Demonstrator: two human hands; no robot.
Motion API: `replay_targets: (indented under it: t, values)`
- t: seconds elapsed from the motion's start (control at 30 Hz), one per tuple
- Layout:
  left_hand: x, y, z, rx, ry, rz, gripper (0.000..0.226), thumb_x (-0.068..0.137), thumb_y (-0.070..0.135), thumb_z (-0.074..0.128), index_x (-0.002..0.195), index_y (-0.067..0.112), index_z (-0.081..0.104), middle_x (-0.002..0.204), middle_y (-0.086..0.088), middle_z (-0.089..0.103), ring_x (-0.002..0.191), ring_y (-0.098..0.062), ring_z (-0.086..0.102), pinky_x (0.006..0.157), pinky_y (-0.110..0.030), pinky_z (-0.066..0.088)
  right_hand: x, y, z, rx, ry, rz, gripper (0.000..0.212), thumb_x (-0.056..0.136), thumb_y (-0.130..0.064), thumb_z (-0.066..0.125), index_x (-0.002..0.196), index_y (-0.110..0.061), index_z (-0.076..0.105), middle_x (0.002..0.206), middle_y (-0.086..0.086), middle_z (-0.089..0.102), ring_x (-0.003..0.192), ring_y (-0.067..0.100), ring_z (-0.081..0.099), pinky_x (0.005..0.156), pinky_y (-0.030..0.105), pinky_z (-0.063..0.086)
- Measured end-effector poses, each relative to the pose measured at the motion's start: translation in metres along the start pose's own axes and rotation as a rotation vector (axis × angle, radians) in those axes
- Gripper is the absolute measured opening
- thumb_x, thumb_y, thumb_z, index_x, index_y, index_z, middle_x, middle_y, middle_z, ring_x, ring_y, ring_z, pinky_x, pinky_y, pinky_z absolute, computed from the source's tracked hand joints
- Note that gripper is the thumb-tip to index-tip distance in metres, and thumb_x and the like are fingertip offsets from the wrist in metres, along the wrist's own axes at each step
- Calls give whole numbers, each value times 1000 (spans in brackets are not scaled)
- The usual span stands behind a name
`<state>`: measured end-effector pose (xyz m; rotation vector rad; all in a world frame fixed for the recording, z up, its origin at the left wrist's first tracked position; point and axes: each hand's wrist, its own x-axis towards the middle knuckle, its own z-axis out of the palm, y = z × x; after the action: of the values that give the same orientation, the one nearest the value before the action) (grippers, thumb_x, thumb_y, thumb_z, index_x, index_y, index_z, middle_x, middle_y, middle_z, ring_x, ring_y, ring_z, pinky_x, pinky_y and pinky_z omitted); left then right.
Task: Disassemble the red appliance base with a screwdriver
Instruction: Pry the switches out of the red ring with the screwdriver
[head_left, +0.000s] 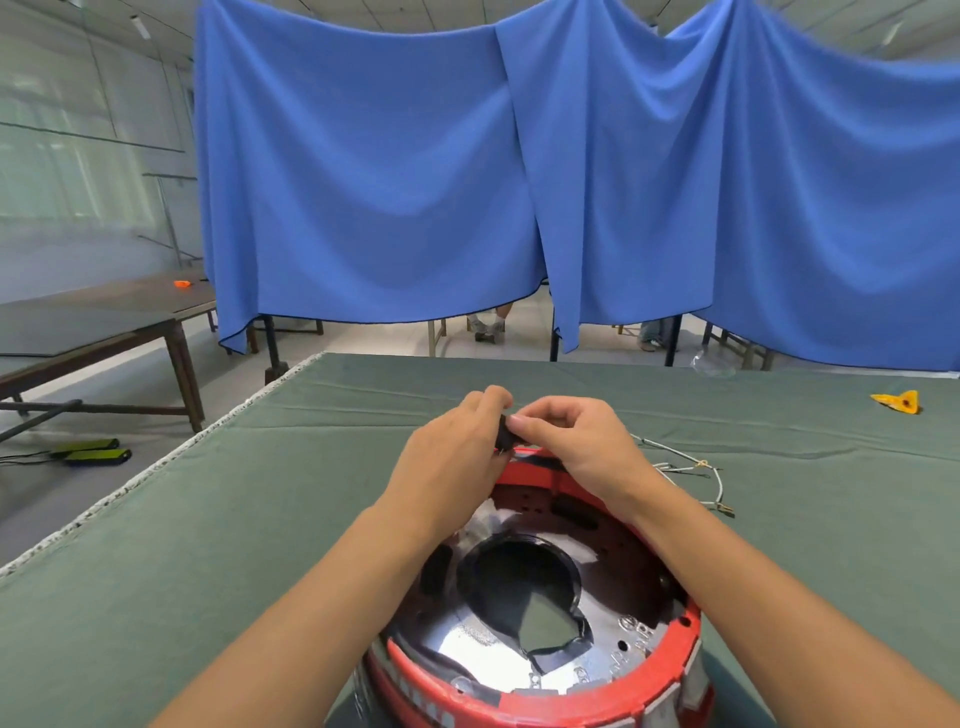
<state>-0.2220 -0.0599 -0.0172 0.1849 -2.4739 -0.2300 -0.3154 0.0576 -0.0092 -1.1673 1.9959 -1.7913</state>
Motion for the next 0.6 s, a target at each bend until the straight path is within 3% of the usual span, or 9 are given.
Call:
replay_targets:
  t: [0.1, 0.2, 0.27, 0.37, 0.47, 0.6]
  values:
    - [-1, -2, 1, 8, 12, -32, 46, 89, 26, 59, 130, 22, 37, 116, 3, 56, 100, -22, 58, 74, -34, 46, 0, -1, -1, -83, 57, -28, 13, 83, -14, 73, 71, -19, 69, 68, -6, 72, 67, 5, 65, 65, 16, 50]
    - [0, -6, 4, 90, 14, -45, 48, 88, 23, 55, 132, 22, 37, 116, 4, 50, 107, -18, 50, 76, -34, 46, 9, 3, -26, -270, 335, -24, 12, 82, -21, 74, 71, -19, 69, 73, 4, 72, 71, 16, 66, 68, 29, 49]
    - [1, -8, 6, 130, -18, -59, 37, 89, 26, 50, 125, 21, 44, 117, 4, 48, 110, -17, 46, 79, -33, 45, 12, 10, -52, -430, 454, 93, 14, 82, -28, 74, 71, -21, 69, 73, 3, 71, 75, 20, 66, 71, 33, 51]
    - [2, -10, 9, 147, -149, -89, 28, 92, 37, 45, 114, 21, 53, 113, 2, 51, 111, -18, 46, 81, -33, 42, 10, 26, -77, -520, 481, 278, 16, 81, -31, 72, 69, -21, 68, 72, 3, 71, 79, 25, 68, 76, 43, 56]
    - [2, -11, 11, 171, -234, -104, 26, 92, 38, 45, 110, 21, 53, 110, 0, 58, 106, -23, 53, 80, -35, 42, 9, 35, -81, -530, 450, 320, 17, 85, -35, 67, 73, -23, 65, 75, 2, 72, 81, 27, 68, 78, 49, 56]
    - [3, -14, 10, 180, -197, -110, 20, 91, 33, 47, 108, 25, 57, 104, 0, 64, 100, -25, 56, 75, -34, 41, 3, 36, -82, -625, 398, 315, 13, 89, -36, 60, 85, -25, 67, 83, -1, 72, 85, 25, 66, 81, 43, 54]
